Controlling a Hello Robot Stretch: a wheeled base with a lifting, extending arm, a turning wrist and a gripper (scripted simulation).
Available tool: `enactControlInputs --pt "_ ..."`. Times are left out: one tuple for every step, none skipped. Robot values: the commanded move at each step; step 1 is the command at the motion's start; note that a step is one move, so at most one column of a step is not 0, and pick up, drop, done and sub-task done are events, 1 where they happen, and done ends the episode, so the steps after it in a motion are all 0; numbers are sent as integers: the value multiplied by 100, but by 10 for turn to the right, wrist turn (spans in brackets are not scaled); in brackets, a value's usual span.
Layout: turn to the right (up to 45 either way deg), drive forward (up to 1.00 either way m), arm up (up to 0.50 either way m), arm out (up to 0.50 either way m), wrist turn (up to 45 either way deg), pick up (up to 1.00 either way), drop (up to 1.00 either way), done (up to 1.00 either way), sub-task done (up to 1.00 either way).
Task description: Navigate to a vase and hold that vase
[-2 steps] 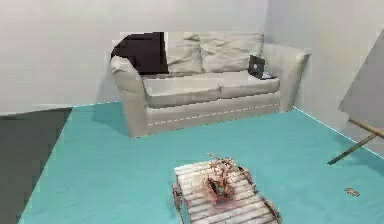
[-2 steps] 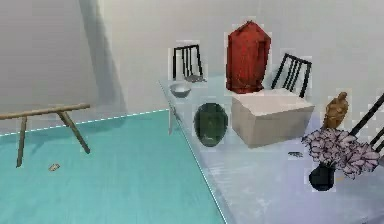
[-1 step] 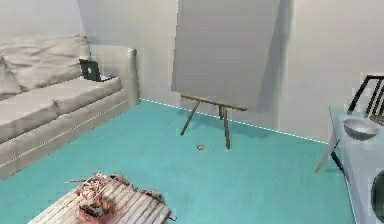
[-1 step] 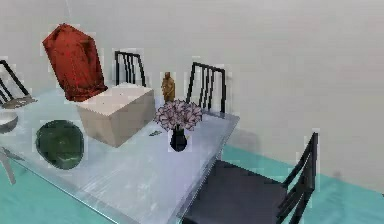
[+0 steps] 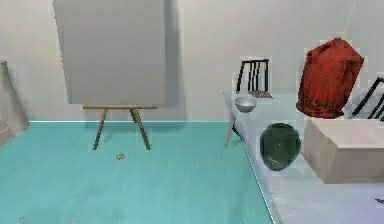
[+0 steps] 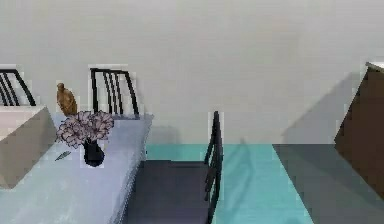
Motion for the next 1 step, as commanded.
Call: enactControlInputs --pt "0 85 0 0 0 0 0 0 0"
